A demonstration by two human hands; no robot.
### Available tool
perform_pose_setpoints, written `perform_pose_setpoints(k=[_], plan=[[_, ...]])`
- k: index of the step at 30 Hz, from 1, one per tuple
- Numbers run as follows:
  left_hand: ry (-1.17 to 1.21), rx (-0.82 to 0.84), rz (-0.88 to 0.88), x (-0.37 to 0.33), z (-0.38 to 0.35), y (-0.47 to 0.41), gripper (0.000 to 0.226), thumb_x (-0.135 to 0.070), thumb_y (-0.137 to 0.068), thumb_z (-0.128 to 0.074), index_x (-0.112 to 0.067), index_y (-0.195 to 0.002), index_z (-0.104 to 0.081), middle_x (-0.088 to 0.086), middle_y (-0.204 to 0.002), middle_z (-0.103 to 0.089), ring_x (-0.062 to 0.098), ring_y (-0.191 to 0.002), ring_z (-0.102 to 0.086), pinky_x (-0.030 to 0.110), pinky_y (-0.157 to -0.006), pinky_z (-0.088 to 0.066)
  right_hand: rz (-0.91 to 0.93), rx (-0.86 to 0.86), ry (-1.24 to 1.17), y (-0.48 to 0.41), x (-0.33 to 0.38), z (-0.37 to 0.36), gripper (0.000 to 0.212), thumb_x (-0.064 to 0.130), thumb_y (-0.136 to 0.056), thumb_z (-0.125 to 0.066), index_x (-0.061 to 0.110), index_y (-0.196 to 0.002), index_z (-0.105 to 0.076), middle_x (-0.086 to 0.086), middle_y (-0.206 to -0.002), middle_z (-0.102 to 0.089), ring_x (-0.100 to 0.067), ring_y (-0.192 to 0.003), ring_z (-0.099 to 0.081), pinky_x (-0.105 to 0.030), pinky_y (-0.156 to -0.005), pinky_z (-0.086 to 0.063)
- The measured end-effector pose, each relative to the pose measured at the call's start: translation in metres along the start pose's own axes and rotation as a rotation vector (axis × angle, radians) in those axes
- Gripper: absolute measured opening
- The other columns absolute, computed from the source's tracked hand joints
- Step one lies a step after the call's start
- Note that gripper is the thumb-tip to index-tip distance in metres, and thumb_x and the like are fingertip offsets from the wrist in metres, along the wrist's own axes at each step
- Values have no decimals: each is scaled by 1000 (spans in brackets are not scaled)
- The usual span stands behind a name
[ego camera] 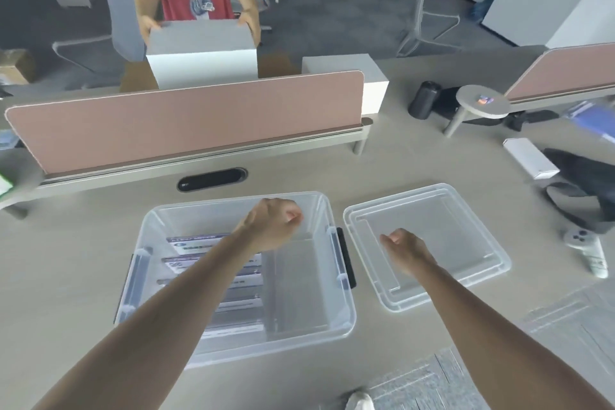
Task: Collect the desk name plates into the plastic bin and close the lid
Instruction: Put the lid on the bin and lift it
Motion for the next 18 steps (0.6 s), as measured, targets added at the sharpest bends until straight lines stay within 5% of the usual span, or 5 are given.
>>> perform_pose_setpoints(k=[8,13,16,18], plan=[[17,75,53,-130,-90,-47,20,-37,-92,-54,-27,-99,-71,-10,-102,-71,12,-98,-65,22,-81,-47,-72,48,-37,-51,-119,72,46,49,-95,-44,13,-121,-59,-11,-117,-63,-30,-109,-58,-29,-77,-40],[94,70,265,-160,-147,-81,32,-41,-92,-53,-21,-111,-68,-4,-111,-67,21,-106,-62,27,-85,-46,-79,32,6,-99,-167,130,30,52,-90,-41,24,-87,-51,-7,-98,-58,-28,-91,-58,-33,-77,-47],[161,119,423,-150,-189,-101,31,-44,-90,-51,-14,-89,-62,6,-87,-63,29,-92,-63,26,-64,-38,-96,10,19,-128,-193,143,46,47,-93,-44,15,-122,-59,-13,-123,-61,-31,-112,-59,-33,-84,-45],[197,110,549,-133,-212,-111,46,-48,-87,-53,-6,-105,-60,15,-97,-65,32,-97,-63,28,-62,-37,-113,26,47,-143,-208,139,55,47,-93,-45,11,-134,-51,-14,-133,-55,-33,-120,-54,-36,-90,-45]])
Point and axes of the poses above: each hand's wrist, its own y-axis away from the middle knuckle, its own z-axis out of the back of the hand, x = y × z, the point moved 5 cm from there along -y, towards the middle knuckle
